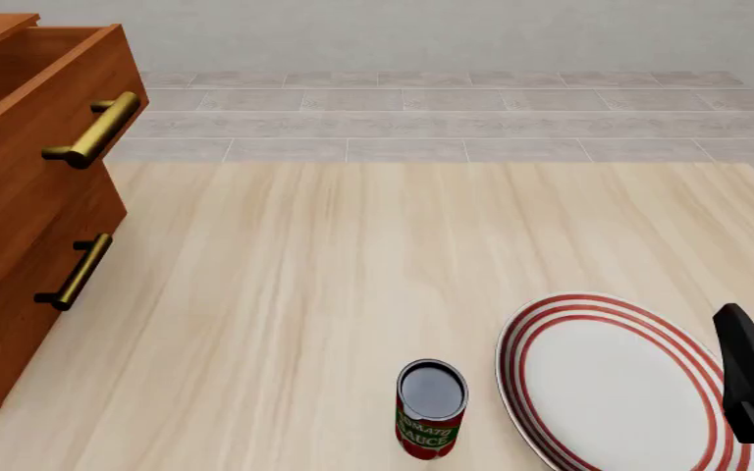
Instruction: Put the bowl on top of the cabinet.
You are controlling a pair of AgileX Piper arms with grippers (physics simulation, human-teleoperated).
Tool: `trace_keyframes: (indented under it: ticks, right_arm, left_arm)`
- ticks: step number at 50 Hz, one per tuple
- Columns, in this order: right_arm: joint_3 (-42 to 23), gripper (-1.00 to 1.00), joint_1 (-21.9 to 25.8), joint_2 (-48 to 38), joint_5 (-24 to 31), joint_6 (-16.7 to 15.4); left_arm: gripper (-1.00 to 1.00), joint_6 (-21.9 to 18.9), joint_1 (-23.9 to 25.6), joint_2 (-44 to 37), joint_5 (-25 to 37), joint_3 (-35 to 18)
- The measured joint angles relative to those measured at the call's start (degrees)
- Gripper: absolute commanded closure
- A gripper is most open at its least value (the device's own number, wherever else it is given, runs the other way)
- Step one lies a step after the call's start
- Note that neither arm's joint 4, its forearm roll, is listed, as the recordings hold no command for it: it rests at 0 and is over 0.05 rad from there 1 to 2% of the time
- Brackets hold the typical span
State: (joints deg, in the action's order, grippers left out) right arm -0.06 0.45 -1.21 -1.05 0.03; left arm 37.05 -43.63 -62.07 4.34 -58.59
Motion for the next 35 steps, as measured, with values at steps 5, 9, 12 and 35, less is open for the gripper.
trace_keyframes:
  ticks: [5,9,12,35]
  right_arm:
    - [0.00,-1.00,0.00,0.00,0.00,0.00]
    - [0.00,-1.00,0.00,0.00,0.00,0.00]
    - [0.00,-1.00,0.00,0.00,0.00,0.01]
    - [0.00,-1.00,0.00,0.00,0.00,0.00]
  left_arm:
    - [-1.00,-0.01,0.22,0.99,0.27,0.25]
    - [-1.00,0.01,0.39,1.76,0.50,0.41]
    - [-1.00,0.02,0.52,2.33,0.65,0.52]
    - [-1.00,-0.24,1.45,7.27,1.63,1.31]
